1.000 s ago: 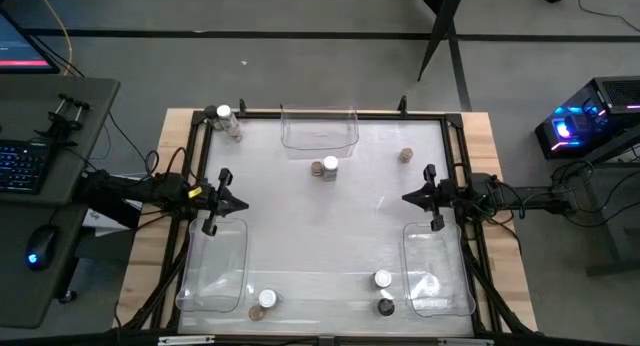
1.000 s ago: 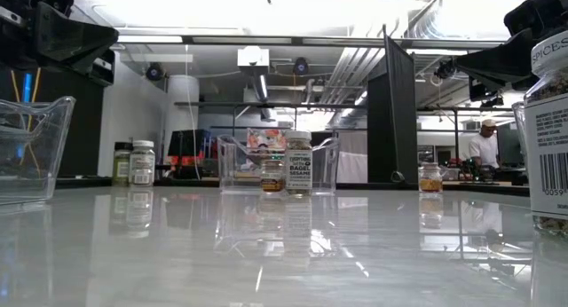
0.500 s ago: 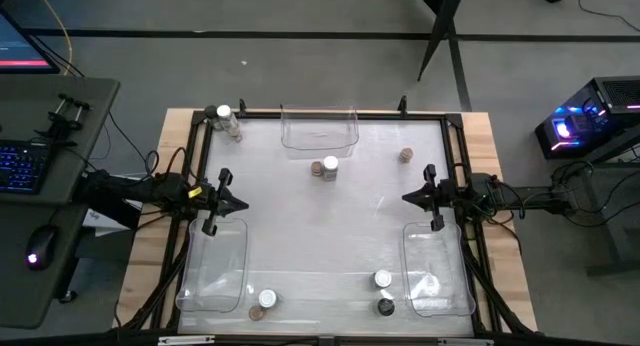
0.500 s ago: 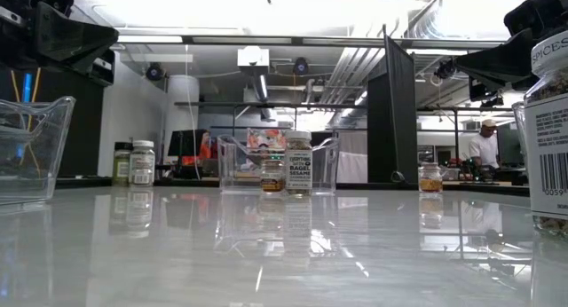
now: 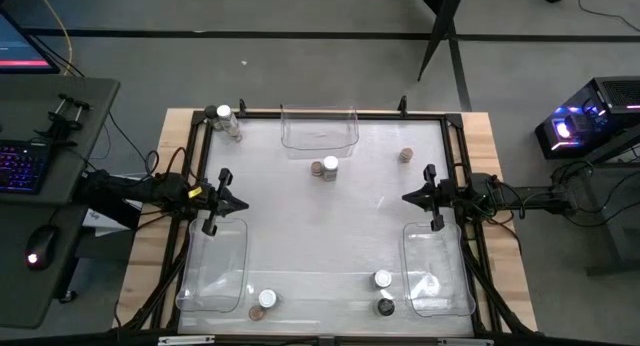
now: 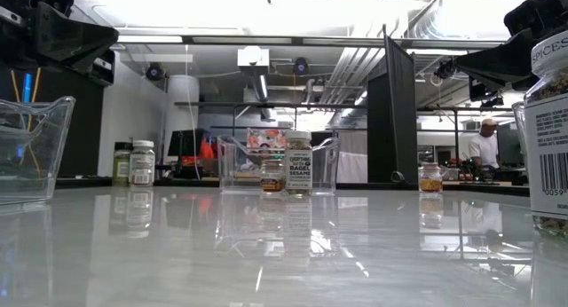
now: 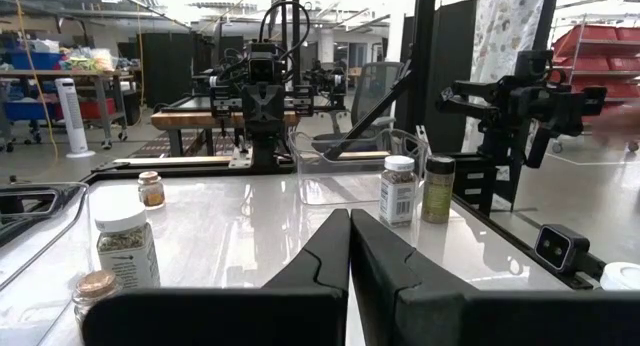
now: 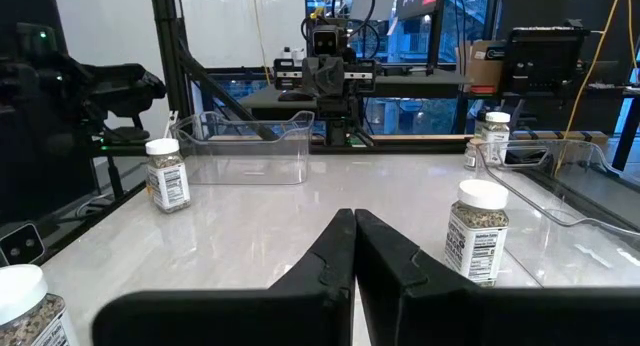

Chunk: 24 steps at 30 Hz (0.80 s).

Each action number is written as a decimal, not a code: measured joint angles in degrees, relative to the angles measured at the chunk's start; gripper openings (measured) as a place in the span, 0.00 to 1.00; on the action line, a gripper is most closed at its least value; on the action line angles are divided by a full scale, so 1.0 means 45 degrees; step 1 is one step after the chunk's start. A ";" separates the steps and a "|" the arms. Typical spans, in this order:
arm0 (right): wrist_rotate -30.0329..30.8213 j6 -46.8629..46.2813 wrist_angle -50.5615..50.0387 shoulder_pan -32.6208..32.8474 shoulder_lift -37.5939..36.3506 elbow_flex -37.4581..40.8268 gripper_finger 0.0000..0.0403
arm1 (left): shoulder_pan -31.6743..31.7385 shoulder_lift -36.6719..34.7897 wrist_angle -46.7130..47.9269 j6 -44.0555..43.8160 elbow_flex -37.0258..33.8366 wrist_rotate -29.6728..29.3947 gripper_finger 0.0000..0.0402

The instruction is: Sort spices by type

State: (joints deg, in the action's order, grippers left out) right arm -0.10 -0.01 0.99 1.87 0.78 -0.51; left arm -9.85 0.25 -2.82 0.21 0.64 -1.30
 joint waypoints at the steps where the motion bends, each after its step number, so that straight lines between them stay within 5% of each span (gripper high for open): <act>1: 0.0001 0.0000 -0.0001 0.0000 0.0001 0.0000 0.00 | 0.0000 0.0000 0.0002 0.0000 0.0000 0.0000 0.00; 10: 0.0629 -0.0211 0.0832 -0.0077 0.0019 0.0000 0.00 | 0.0000 0.0000 -0.0001 0.0000 0.0000 0.0000 0.00; 14: 0.0859 -0.5077 0.6270 -0.0077 0.0256 0.0000 0.00 | 0.0000 0.0000 0.0003 0.0000 0.0000 0.0000 0.00; 18: 0.3001 -0.4638 1.0747 -0.0112 0.0900 -0.0033 0.00 | 0.0003 0.0000 0.0003 0.0000 0.0000 0.0000 0.00; 21: 0.4376 -0.5054 1.0236 -0.0185 0.2181 -0.0999 0.00 | 0.0000 0.0000 0.0002 0.0000 0.0000 0.0000 0.00; 24: 0.3953 -0.5979 0.7589 -0.0453 0.4667 -0.2853 0.00 | 0.0000 0.0000 0.0008 0.0000 0.0000 0.0000 0.00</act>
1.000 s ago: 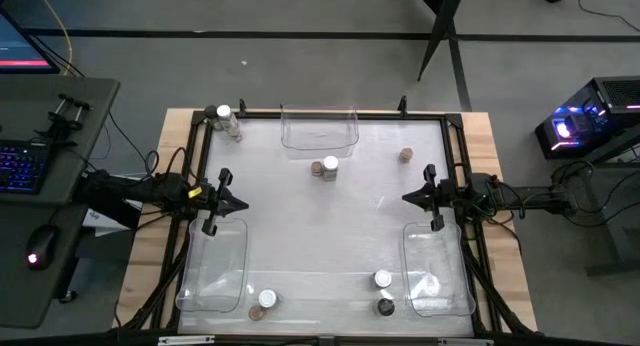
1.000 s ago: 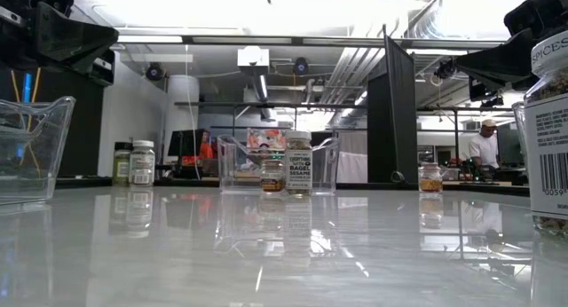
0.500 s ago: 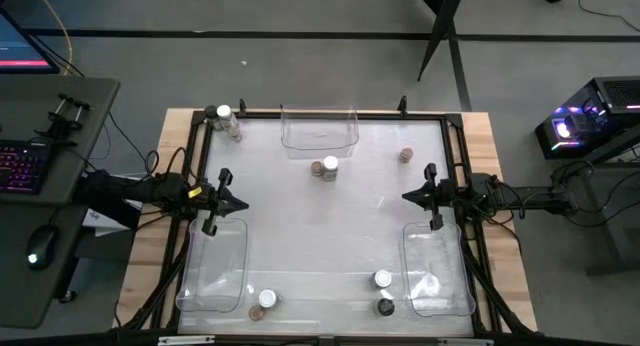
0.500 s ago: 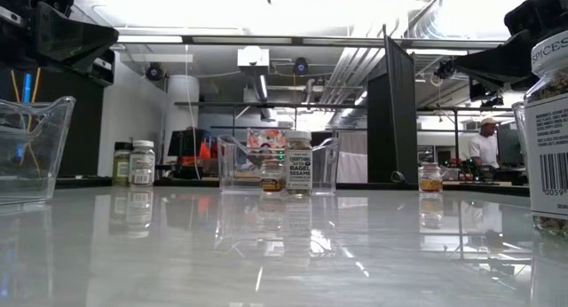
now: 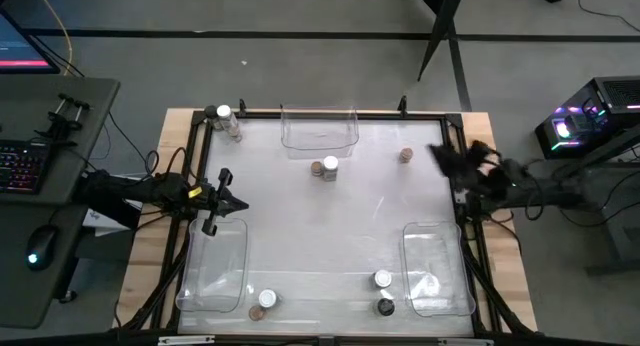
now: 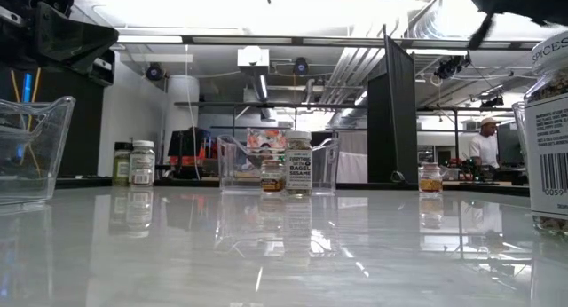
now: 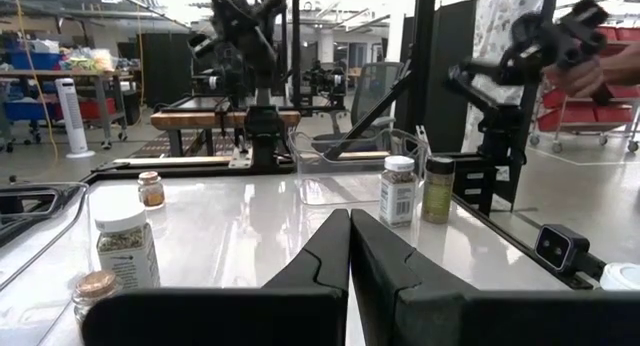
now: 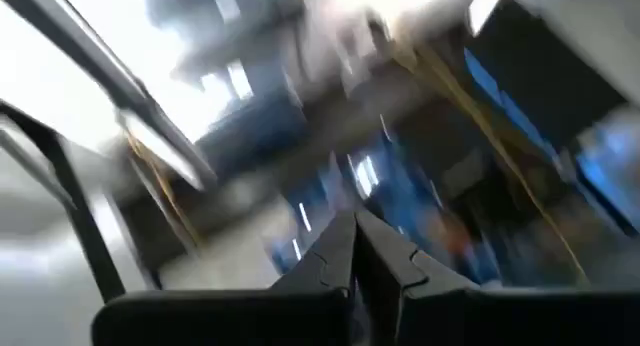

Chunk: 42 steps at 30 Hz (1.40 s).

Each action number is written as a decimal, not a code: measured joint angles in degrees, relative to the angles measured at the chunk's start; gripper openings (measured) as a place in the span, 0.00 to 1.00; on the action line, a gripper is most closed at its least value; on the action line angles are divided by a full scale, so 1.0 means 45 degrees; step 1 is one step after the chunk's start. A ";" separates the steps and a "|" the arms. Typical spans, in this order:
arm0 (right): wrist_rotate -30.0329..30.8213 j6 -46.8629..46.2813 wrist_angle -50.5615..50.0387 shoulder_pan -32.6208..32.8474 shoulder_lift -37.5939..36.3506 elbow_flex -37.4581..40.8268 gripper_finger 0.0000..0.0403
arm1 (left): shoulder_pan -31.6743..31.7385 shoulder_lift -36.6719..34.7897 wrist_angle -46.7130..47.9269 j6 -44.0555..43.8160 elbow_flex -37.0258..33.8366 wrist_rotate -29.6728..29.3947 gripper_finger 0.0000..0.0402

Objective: Sort spices by type
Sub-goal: Put the white seasoning bottle into the bottom right transparent bin

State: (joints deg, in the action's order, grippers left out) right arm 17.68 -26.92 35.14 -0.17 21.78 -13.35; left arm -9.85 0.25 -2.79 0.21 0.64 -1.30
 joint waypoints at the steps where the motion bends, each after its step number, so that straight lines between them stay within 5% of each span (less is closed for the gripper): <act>1: -0.0428 -0.0014 -0.0678 -0.0100 0.1077 -0.0646 0.00 | 0.0000 0.0000 -0.0009 0.0000 0.0000 0.0000 0.00; 7: -0.1633 -0.0006 -0.2573 -0.0716 0.7696 -0.4939 0.00 | 0.0000 0.0000 -0.0008 0.0000 0.0000 0.0000 0.00; 14: -0.1615 -0.1742 -0.6838 -0.1458 1.2913 -1.0011 0.01 | 0.0000 0.0000 0.0006 0.0000 0.0000 0.0000 0.00; 17: -0.1655 -0.2679 -0.9437 -0.1855 1.4745 -1.2279 0.10 | 0.0002 0.0000 -0.0005 0.0000 0.0000 0.0000 0.00; 22: -0.1403 -0.3156 -1.3990 -0.2145 1.7516 -1.6171 0.38 | 0.0000 0.0000 -0.0005 0.0000 0.0000 0.0000 0.00; 30: -0.0453 -0.5454 -2.1449 -0.2290 2.1073 -2.1689 0.79 | 0.0000 0.0000 -0.0002 0.0000 0.0000 0.0000 0.00; 35: 0.0063 -0.7248 -2.3933 -0.2344 2.2251 -2.3362 0.85 | 0.0000 0.0000 -0.0005 0.0000 0.0000 0.0000 0.00; 42: -0.0707 -0.7448 -2.3990 -0.2476 2.3243 -2.3531 0.85 | 0.0000 0.0000 -0.0005 0.0000 0.0000 0.0000 0.00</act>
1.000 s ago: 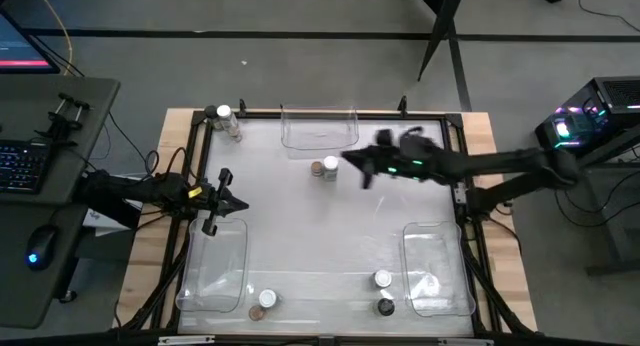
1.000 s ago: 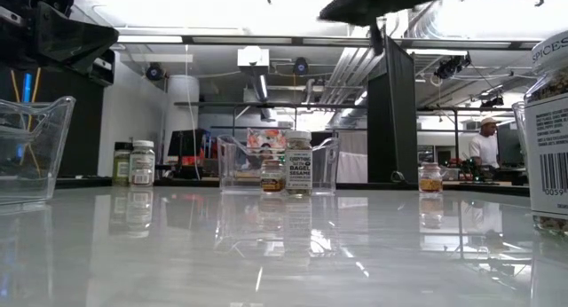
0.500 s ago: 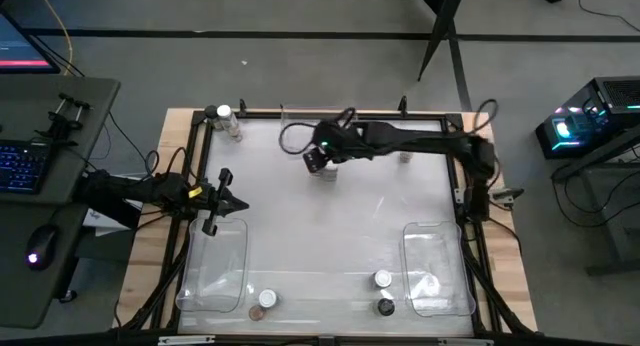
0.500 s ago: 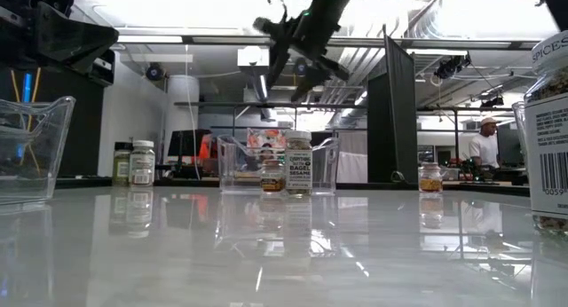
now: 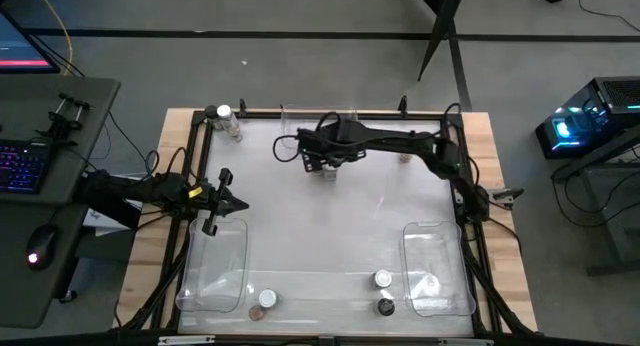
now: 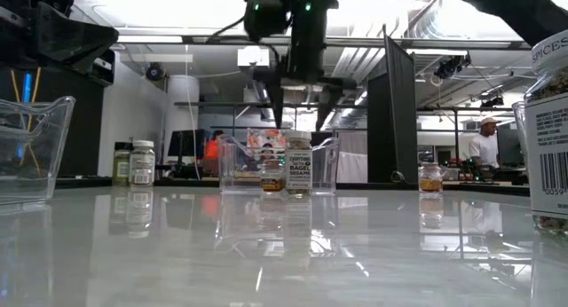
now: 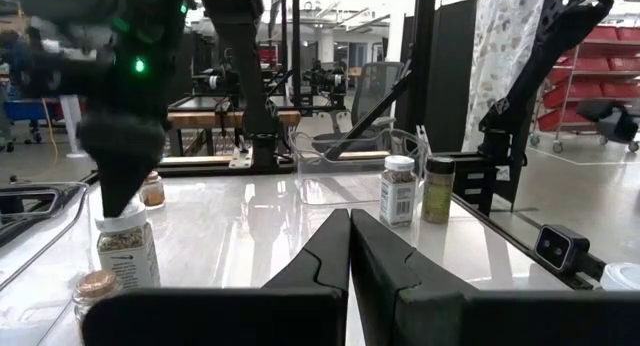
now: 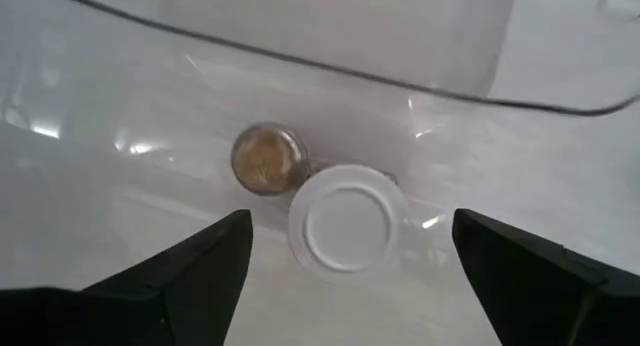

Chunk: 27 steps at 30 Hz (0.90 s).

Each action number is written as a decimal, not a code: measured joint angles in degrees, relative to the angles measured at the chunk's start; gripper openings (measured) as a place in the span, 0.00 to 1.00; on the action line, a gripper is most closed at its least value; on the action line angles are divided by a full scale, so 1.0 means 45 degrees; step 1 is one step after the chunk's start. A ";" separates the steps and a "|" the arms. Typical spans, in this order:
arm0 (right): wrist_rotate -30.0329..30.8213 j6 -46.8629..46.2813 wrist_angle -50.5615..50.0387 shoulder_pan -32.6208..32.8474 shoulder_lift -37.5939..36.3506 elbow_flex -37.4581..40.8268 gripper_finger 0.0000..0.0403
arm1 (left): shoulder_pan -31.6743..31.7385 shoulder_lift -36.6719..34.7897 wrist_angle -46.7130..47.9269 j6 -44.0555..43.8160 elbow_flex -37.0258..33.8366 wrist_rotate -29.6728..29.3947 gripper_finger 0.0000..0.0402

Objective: Sort spices by type
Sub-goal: Put the white seasoning bottle into the bottom right transparent bin

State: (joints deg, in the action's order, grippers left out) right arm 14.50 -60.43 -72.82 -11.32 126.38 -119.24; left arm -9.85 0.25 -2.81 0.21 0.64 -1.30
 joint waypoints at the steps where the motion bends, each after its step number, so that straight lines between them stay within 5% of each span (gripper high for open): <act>1: -0.0005 0.0030 0.0002 -0.0035 0.0098 0.0000 0.85 | 0.0000 0.0000 0.0000 0.0000 0.0000 0.0000 0.00; 18: -0.0995 0.1195 -0.0045 -0.0693 0.0707 0.0000 0.84 | 0.0000 0.0000 -0.0002 0.0000 0.0000 0.0000 0.00; 27: -0.1536 0.1114 0.0043 -0.0635 0.0960 0.0011 0.60 | 0.0000 0.0000 -0.0005 0.0000 0.0000 0.0000 0.00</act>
State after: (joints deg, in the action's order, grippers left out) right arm 7.59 -55.42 -72.62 -14.17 130.70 -119.19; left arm -9.85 0.25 -2.83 0.21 0.64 -1.30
